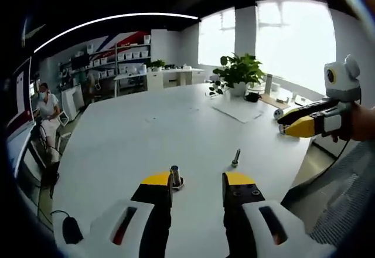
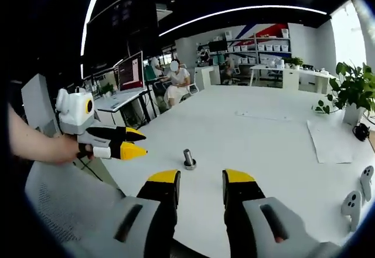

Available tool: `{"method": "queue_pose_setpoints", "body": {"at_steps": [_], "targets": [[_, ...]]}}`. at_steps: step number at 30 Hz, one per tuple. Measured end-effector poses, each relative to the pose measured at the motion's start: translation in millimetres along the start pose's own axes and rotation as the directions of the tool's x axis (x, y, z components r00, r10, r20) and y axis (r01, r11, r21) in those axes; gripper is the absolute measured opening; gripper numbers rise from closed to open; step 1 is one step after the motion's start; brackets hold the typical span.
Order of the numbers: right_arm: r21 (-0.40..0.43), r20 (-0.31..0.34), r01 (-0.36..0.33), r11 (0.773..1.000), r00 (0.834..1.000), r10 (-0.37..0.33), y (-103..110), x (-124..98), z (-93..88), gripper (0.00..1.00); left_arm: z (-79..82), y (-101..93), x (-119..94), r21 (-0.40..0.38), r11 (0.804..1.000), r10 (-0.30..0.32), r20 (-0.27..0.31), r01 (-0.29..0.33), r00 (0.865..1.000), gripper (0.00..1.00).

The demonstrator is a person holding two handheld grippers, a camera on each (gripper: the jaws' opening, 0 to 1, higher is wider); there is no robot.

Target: Place the washer onto the threaded stud by aligning its center hole with the stud, sliding it down to the base, and recovering from edge contact or off-axis alignment until the washer reaches the visible bottom stop.

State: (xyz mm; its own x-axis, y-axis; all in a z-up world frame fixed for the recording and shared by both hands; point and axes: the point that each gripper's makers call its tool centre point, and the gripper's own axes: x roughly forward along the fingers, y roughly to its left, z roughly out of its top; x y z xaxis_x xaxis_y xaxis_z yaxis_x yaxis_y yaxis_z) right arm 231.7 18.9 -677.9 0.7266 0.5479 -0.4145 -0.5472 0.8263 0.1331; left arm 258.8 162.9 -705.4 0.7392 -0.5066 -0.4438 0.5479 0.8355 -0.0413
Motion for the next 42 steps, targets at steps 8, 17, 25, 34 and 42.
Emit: {"method": "queue_pose_setpoints", "body": {"at_steps": [8, 17, 25, 34, 42], "targets": [[0.008, 0.013, 0.005, 1.000, 1.000, -0.005, -5, 0, 2.0, 0.34, -3.4, -0.7, 1, 0.024, 1.000, 0.004, -0.016, -0.004, 1.000, 0.33], [-0.003, -0.008, 0.009, 1.000, 1.000, -0.009, -2, 3, -6.0, 0.37, 7.1, -7.3, -1, 0.028, 0.999, -0.023, 0.022, 0.022, 0.999, 0.34], [0.081, 0.010, -0.010, 0.997, 1.000, 0.010, 1, 7, -5.9, 0.43, 11.2, -5.1, -2, 0.005, 1.000, -0.023, 0.040, 0.023, 0.999, 0.34], [0.037, -0.013, 0.050, 0.998, 0.999, -0.050, -6, 6, -6.7, 0.44, 10.6, -6.8, -2, 0.025, 0.999, -0.027, 0.033, 0.026, 0.999, 0.35], [0.078, -0.028, 0.137, 0.987, 0.990, -0.135, -30, 2, -13.1, 0.47, 8.7, 2.3, 0, 0.035, 0.999, 0.006, 0.014, -0.006, 1.000, 0.36]]}}
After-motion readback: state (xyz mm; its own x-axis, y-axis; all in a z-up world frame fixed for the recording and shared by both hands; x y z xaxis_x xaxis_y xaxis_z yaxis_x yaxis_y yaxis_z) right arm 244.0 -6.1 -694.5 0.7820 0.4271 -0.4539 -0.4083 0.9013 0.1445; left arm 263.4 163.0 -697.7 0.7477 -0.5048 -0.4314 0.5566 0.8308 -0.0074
